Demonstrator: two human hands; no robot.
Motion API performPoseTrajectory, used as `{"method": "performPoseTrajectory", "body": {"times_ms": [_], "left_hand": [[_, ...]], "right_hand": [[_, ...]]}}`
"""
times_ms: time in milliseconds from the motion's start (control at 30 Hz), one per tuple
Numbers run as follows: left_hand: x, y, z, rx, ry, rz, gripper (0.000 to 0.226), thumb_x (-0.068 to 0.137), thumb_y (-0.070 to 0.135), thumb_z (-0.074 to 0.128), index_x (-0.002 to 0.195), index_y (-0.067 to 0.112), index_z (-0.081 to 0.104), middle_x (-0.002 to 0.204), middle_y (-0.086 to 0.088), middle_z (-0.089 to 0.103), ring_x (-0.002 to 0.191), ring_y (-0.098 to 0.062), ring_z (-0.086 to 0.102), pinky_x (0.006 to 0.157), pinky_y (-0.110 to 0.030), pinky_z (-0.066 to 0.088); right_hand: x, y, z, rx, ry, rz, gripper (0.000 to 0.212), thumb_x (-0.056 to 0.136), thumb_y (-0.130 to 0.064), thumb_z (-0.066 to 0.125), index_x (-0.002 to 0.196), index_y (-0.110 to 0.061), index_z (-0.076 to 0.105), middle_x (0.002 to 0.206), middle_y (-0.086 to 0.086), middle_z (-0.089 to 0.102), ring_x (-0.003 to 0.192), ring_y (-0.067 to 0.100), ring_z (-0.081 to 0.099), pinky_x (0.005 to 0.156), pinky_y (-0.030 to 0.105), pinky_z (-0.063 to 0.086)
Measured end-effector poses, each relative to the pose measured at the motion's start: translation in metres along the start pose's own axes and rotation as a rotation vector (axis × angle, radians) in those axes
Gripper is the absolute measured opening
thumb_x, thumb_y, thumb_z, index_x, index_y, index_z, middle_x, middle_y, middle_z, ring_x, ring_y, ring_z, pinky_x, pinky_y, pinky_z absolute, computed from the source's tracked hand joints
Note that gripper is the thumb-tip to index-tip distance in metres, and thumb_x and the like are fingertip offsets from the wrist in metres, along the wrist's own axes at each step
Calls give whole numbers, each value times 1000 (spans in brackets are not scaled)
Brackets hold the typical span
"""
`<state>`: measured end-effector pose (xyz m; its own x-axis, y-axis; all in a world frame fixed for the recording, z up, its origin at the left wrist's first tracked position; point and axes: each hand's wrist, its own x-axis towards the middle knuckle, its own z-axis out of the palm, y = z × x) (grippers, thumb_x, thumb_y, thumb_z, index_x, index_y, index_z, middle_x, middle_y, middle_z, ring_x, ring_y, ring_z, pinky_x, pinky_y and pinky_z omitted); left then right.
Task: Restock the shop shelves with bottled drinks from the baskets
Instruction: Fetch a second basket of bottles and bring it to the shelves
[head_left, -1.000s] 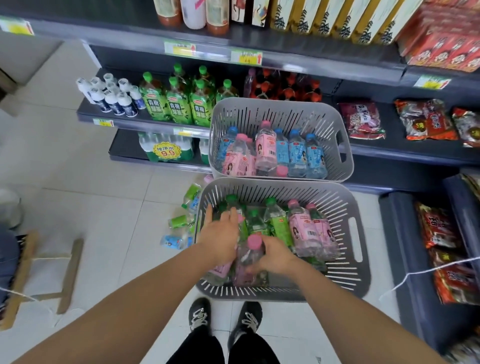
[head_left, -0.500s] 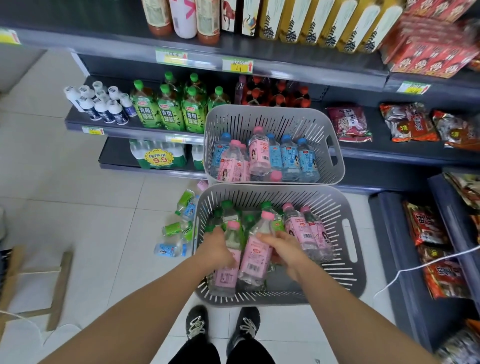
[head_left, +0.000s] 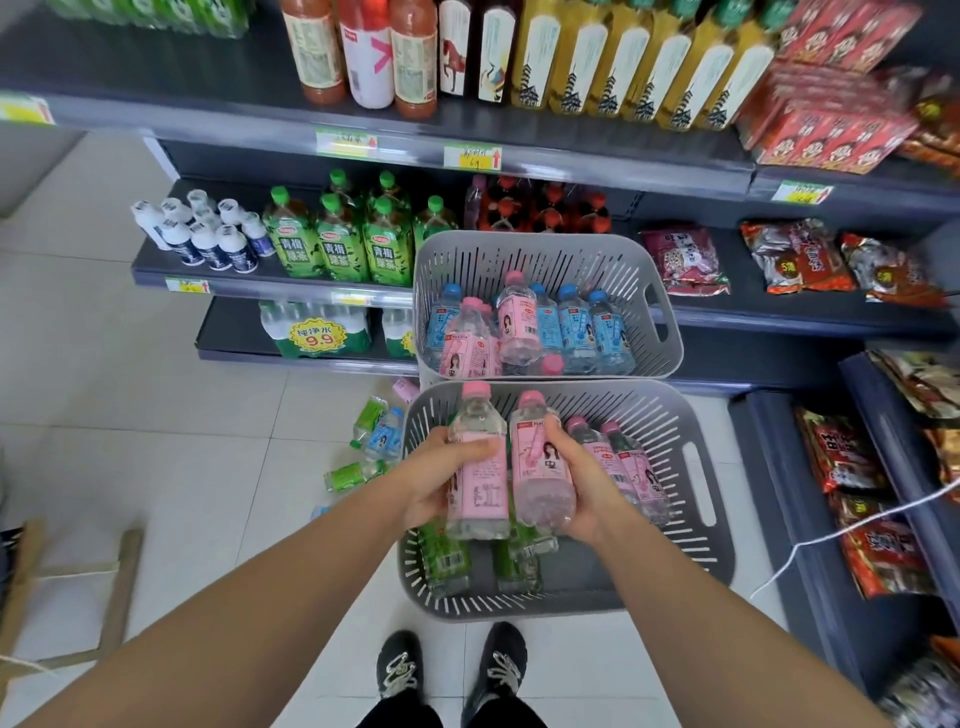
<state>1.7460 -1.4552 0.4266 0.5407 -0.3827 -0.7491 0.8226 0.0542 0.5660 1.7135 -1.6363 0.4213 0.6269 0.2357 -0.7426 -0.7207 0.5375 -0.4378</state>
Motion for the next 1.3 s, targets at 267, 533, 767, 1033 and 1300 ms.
{"method": "performPoseTrajectory", "body": {"times_ms": [267,533,767,1033,1300], "left_hand": [[-28,36,-25,-88,-96,47,34,98,23,45,128,9,52,129,-18,59,119,-34,55,99,-53,45],[-74,70,-36,20,-57,246,43,78,18,70,117,6,55,88,-7,74,83,-25,70,67,-42,56],[-131,100,-42,-45,79,477,64,64,13,78,122,7,51,93,-11,74,82,-26,72,65,-39,57],[-200,129,-81,-73,311,695,50,72,-3,75,118,6,58,108,-13,70,93,-29,70,75,-47,57],[-262,155,-156,-94,433,833,39,70,-9,74,100,13,60,93,-7,70,83,-24,69,70,-40,56]], "right_hand": [[-14,-16,38,-100,137,-117,46,68,-23,76,109,-4,65,107,20,70,93,34,70,81,49,55],[-34,-46,93,-199,34,-274,55,69,-22,78,117,-2,61,109,21,69,99,34,68,74,46,57],[-51,-73,151,-396,-6,-416,37,74,-9,78,103,-6,56,84,13,74,73,27,72,59,38,57],[-61,-78,228,-614,-70,-565,47,67,-14,85,107,-13,60,94,6,74,79,23,73,67,39,58],[-54,-67,328,-748,-116,-710,34,68,-19,85,98,-18,71,95,-3,75,90,17,68,75,30,49]]}}
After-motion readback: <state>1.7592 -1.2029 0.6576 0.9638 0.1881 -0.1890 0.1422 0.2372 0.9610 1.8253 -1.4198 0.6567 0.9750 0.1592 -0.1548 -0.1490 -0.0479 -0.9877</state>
